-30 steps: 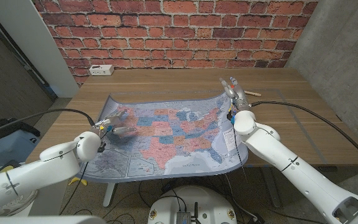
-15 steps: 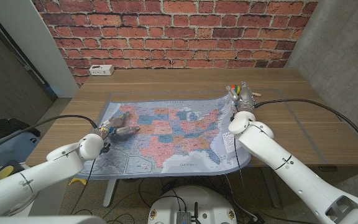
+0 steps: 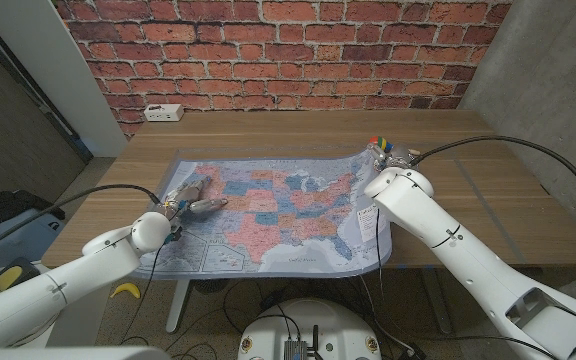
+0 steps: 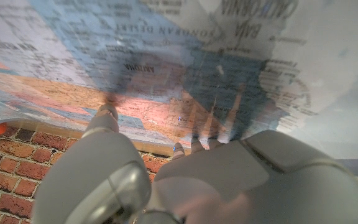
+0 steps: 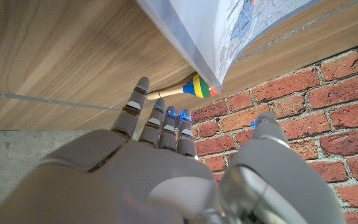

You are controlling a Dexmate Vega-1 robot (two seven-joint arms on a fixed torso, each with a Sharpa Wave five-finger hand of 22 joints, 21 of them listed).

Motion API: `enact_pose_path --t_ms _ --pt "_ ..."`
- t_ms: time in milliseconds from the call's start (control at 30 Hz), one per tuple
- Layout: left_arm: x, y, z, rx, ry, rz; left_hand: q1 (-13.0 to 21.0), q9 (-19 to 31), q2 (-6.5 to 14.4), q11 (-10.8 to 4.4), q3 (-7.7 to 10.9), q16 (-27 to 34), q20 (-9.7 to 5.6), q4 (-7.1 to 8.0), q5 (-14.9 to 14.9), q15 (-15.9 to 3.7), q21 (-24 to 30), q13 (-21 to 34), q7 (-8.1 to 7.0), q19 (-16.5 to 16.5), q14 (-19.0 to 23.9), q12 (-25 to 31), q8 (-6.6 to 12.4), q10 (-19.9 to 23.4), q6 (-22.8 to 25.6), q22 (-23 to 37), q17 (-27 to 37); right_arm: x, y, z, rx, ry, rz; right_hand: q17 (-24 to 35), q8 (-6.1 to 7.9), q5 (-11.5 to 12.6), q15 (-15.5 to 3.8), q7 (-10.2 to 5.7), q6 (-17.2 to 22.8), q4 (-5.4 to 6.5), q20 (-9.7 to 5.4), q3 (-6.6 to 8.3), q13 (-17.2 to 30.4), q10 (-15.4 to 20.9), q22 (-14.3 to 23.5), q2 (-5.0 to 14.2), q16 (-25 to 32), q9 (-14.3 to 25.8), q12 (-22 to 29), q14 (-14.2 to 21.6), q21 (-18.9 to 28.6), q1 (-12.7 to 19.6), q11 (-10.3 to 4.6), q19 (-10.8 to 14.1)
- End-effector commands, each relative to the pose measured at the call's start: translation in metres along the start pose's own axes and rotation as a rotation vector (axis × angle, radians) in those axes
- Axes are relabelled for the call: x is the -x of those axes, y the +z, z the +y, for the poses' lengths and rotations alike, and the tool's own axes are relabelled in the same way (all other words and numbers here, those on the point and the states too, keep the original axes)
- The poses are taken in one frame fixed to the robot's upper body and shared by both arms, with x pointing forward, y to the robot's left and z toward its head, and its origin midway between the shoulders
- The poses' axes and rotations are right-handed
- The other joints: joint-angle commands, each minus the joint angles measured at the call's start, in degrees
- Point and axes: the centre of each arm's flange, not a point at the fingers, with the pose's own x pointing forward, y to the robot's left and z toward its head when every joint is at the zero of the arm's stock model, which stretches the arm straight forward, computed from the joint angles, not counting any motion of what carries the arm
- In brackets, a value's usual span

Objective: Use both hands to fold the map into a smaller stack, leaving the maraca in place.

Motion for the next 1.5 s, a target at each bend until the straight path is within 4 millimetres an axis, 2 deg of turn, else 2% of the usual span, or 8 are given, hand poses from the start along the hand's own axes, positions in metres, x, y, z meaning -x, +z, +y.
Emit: enact_pose_path --t_ms 33,233,500,900,1000,1033,1133,1500 --pt "-0.008 -0.004 -0.008 0.014 -0.027 0.007 -0.5 0.2 0.1 0.39 -0.40 0.3 3.48 -0.12 0.1 -0.06 0.6 0.1 -0.24 3.6 -7.8 0.1 -0.09 -9.0 -9.7 2.6 0.4 -0.001 0.001 -0.002 0.070 0.047 0.069 1.5 1.41 0.6 -1.46 0.81 6.5 -1.12 -1.11 0.36 0.6 7.4 0.5 1.01 3.5 0.3 2.2 8.5 1.9 3.2 0.88 6.5" --pt "-0.009 -0.003 -0.007 0.008 -0.030 0.001 -0.8 0.2 0.1 0.34 -0.73 0.2 3.14 -0.01 0.1 -0.02 0.5 0.2 -0.24 3.3 -8.4 0.1 -0.09 -9.5 -10.3 2.7 0.4 -0.002 0.007 -0.001 0.132 0.093 0.085 3.8 3.16 1.0 -3.37 -0.16 16.0 -1.69 -1.49 0.47 1.3 15.7 0.8 1.12 7.6 0.5 5.3 16.4 3.5 6.3 0.66 11.1" --pt "-0.008 -0.002 -0.007 0.007 -0.026 0.000 -1.0 0.2 0.1 0.35 -1.00 0.2 3.01 0.08 0.2 -0.02 0.5 0.2 -0.20 3.1 -8.7 0.0 -0.06 -10.1 -10.7 2.7 0.4 -0.008 0.009 0.002 0.193 0.214 0.120 4.5 3.07 1.6 -4.37 -0.60 17.5 -2.89 -2.21 1.54 1.5 16.5 0.9 1.35 8.2 0.5 5.7 17.2 4.0 10.1 0.27 12.3" --pt "-0.007 0.000 -0.005 -0.002 -0.024 0.003 -1.2 0.2 0.1 0.49 -1.40 0.1 2.84 0.21 0.3 0.06 0.4 0.2 0.01 2.6 -9.5 0.0 -0.09 -10.7 -11.6 2.7 0.4 -0.013 0.008 0.004 0.214 0.355 0.200 7.2 4.45 1.9 -4.20 -1.52 25.9 -1.45 -1.04 0.35 2.1 22.7 1.3 0.97 10.3 0.4 8.3 18.6 3.8 10.8 0.51 11.1" --pt "-0.006 0.001 -0.005 -0.003 -0.024 0.006 -1.3 0.2 0.1 0.54 -1.50 0.1 2.81 0.25 0.4 0.07 0.4 0.2 0.04 2.5 -9.6 -0.1 -0.12 -11.0 -11.9 2.7 0.4 -0.014 0.007 0.005 0.191 0.371 0.176 10.5 5.47 3.0 -5.48 -2.88 33.2 -3.56 -1.87 4.36 3.0 29.6 1.5 4.59 14.2 0.5 11.4 21.9 4.5 21.9 -0.62 11.8" --pt "-0.006 0.001 -0.005 -0.004 -0.025 0.003 -1.3 0.2 0.1 0.54 -1.53 0.1 2.81 0.26 0.4 0.09 0.4 0.2 0.04 2.5 -9.7 -0.1 -0.12 -11.1 -12.0 2.7 0.4 -0.013 0.008 0.005 0.191 0.367 0.164 12.1 5.81 2.8 -6.87 -3.11 35.7 -4.02 -2.80 6.68 3.6 31.5 1.6 5.70 15.7 0.6 12.6 22.6 5.0 28.4 -1.47 12.1" --pt "-0.005 0.002 -0.004 -0.009 -0.024 0.000 -1.3 0.2 0.2 0.54 -1.62 0.2 2.80 0.30 0.4 0.11 0.4 0.2 0.09 2.4 -9.7 0.0 -0.07 -11.2 -12.1 2.7 0.4 -0.011 0.008 0.005 0.177 0.327 0.126 17.0 8.03 0.8 -10.00 -4.15 42.4 -3.46 -5.06 9.56 5.7 39.0 2.1 7.40 20.5 1.7 17.4 26.0 6.6 39.1 -3.94 12.8" --pt "0.002 0.007 -0.002 -0.005 -0.002 -0.045 -1.6 0.2 0.3 0.33 -2.08 0.6 2.68 0.44 0.6 -0.12 1.2 0.2 -0.03 4.1 -8.9 0.6 0.44 -10.2 -11.6 2.7 0.4 0.003 0.013 -0.005 0.217 0.165 0.009 23.6 10.78 -0.6 -9.14 -1.51 45.2 -2.53 -5.05 9.27 9.1 43.6 2.8 8.00 26.5 4.3 22.1 30.6 9.6 43.0 -2.84 15.2"
